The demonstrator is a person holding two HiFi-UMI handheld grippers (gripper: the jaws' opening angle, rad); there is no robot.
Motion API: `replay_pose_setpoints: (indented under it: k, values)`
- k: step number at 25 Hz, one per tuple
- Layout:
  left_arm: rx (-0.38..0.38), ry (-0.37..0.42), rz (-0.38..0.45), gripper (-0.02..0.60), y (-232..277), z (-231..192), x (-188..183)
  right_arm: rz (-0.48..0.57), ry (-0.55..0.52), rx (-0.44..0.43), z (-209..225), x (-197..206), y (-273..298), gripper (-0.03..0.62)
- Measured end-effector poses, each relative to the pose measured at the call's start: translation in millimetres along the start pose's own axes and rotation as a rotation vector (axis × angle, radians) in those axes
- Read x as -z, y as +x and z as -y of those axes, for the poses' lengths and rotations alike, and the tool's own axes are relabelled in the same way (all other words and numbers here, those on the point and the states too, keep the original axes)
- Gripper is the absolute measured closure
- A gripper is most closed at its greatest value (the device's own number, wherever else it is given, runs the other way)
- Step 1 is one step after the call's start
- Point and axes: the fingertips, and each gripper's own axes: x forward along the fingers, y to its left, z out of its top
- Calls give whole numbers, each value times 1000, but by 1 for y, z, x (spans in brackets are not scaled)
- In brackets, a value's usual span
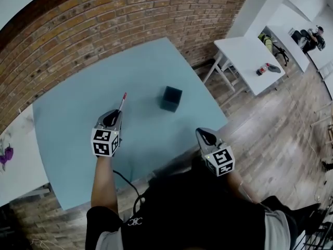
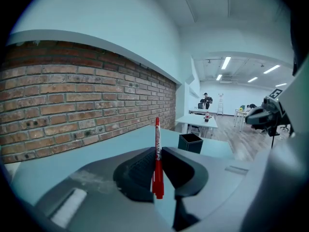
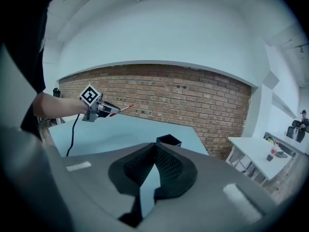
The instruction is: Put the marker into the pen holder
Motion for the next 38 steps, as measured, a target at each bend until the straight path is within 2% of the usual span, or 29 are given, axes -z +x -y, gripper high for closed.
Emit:
replay_pose_setpoints:
  k: [6, 11, 16, 20, 23, 28, 33, 38]
  values:
    - [-81, 8, -12, 540, 27, 22, -17, 33, 8, -51, 73, 6, 15, 588]
    - [-218, 22, -1, 538, 44, 48, -38, 94, 36, -117, 159, 24, 29, 589]
    - [-355, 48, -58, 540, 76, 96, -54, 158, 38, -204, 254, 53, 32, 588]
    - [-465, 40, -118, 538, 93, 148, -64, 112, 45, -301, 323, 88, 26, 588]
    - [-518, 16, -134, 540, 104, 183, -79, 74, 20, -399, 362, 93, 17, 588]
    - [-533, 22, -195, 540, 117, 231, -89, 108, 14, -458, 396, 67, -2, 588]
    - [-566, 50, -263, 540, 115, 234, -91, 114, 21, -493, 399, 55, -5, 588]
    - [-564, 129, -462, 540, 117, 218, -61, 120, 32, -489, 398, 51, -8, 588]
